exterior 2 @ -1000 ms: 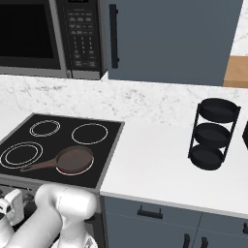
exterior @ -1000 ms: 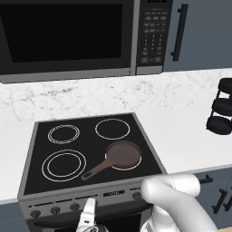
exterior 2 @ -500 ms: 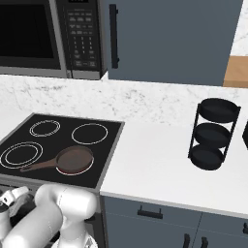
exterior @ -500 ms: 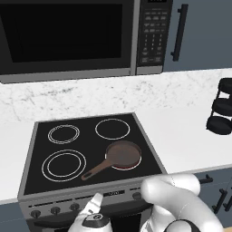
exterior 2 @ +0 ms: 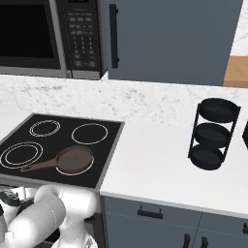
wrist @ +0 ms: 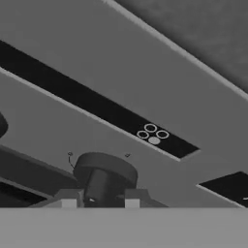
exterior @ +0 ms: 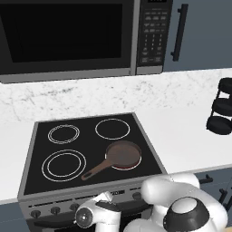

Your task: Turn off the front right burner of the stove.

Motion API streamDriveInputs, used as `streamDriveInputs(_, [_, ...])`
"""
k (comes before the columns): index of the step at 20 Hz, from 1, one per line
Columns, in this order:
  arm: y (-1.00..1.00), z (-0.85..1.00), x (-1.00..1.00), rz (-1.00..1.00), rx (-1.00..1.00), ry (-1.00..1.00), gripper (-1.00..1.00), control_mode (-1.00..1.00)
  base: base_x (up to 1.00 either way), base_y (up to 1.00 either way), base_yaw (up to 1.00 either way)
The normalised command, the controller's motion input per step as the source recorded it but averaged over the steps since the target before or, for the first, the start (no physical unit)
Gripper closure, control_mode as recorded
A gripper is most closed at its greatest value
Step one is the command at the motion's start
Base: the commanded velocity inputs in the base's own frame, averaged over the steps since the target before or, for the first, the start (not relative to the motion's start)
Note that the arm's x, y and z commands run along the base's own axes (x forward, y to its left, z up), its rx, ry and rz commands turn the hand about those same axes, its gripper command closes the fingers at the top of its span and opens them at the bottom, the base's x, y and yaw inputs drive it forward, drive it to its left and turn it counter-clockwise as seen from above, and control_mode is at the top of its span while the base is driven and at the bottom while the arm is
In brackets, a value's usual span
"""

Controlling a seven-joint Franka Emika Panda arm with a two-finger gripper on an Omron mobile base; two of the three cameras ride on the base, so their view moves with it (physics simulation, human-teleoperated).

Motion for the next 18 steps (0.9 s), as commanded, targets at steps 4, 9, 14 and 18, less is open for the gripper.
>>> streamDriveInputs(4, [-0.32, 0.04, 0.07, -0.21, 0.49, 0.08, 1.0, -1.0, 0.0, 0.0, 0.0])
streamDriveInputs(9, [-0.3, 0.02, 0.11, -0.23, 0.48, 0.05, 1.0, -1.0, 0.0, 0.0, 0.0])
streamDriveInputs(14, [-0.21, 0.02, 0.1, -0.27, 0.49, 0.02, 1.0, -1.0, 0.0, 0.0, 0.0])
streamDriveInputs(18, [-0.16, 0.05, 0.11, -0.29, 0.49, 0.01, 1.0, -1.0, 0.0, 0.0, 0.0])
